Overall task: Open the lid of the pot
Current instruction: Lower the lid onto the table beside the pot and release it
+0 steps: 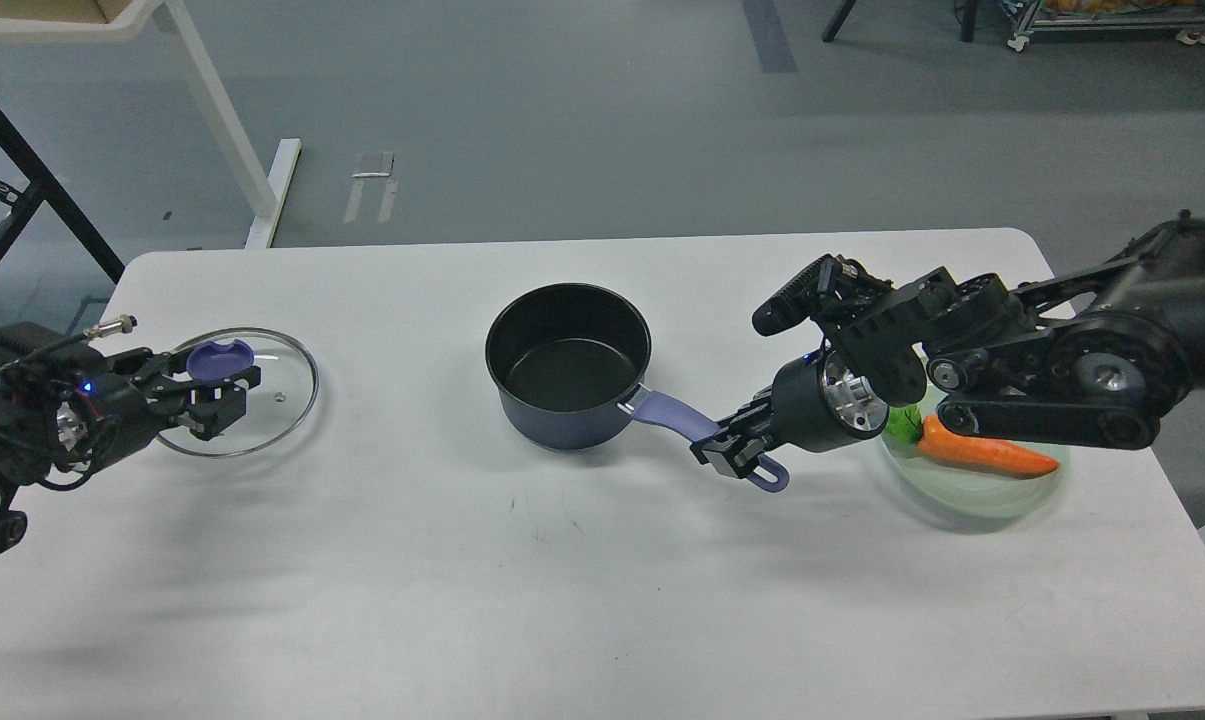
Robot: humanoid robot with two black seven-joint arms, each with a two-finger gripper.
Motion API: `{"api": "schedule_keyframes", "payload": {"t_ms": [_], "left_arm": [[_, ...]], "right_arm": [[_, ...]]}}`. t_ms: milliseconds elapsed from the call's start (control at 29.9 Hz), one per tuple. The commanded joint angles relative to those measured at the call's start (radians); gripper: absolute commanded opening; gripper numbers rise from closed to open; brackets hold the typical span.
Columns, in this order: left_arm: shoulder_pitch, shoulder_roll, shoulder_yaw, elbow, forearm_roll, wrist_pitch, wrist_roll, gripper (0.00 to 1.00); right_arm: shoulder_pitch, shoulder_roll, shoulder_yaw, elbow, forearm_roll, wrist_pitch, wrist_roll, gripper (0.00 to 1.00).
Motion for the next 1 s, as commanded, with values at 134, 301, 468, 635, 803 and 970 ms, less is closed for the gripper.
{"api": "schedule_keyframes", "payload": {"t_ms": [134, 301, 468, 635, 803, 970], "left_arm": [[0.008, -0.015, 0.002, 0.019, -0.001, -0.003, -0.005, 0.73], [0.029, -0.016, 0.002, 0.019, -0.001, -0.003, -0.005, 0.73], [0.028, -0.018, 0.0, 0.018, -0.004, -0.003, -0.005, 0.8], [-0.001, -0.011, -0.018, 0.006, -0.151, -0.009, -0.005, 0.98], [-0.076, -0.004, -0.012, 0.006, -0.445, -0.031, -0.005, 0.99], [-0.147, -0.002, -0.016, 0.012, -0.619, -0.138, -0.005, 0.99]], "right_arm": [[-0.001, -0.001, 0.0, 0.0, 0.0, 0.0, 0.0, 0.17], [-0.001, -0.001, 0.0, -0.002, -0.002, 0.0, 0.0, 0.17], [-0.001, -0.001, 0.002, -0.002, 0.0, 0.0, 0.0, 0.17], [-0.003, -0.001, 0.003, -0.002, 0.0, 0.0, 0.0, 0.23], [-0.005, -0.004, 0.011, -0.003, 0.002, -0.003, 0.0, 0.47], [-0.006, -0.027, 0.034, -0.002, 0.003, -0.005, 0.0, 0.91]]}}
